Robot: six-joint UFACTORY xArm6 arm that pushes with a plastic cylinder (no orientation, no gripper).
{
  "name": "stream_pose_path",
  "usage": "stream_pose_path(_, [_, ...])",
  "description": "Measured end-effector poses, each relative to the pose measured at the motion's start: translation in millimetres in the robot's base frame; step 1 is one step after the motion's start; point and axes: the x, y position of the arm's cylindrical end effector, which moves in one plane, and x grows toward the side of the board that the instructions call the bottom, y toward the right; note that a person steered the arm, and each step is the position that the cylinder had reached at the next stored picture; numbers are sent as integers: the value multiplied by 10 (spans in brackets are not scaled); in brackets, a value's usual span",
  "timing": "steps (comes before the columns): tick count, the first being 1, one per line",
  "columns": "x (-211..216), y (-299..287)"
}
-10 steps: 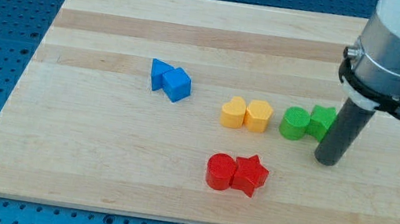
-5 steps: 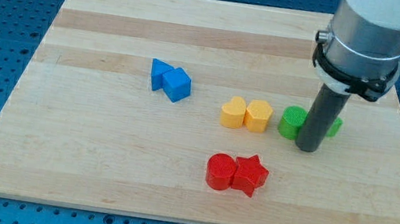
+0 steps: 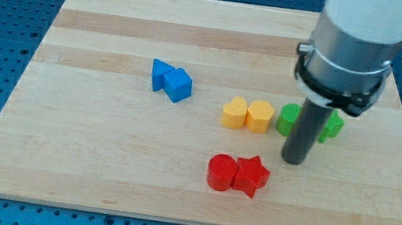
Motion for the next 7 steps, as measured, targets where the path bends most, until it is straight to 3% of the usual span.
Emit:
stream_pose_path(5, [-281,-1409])
stream_pose_path(7, [-536,-1265])
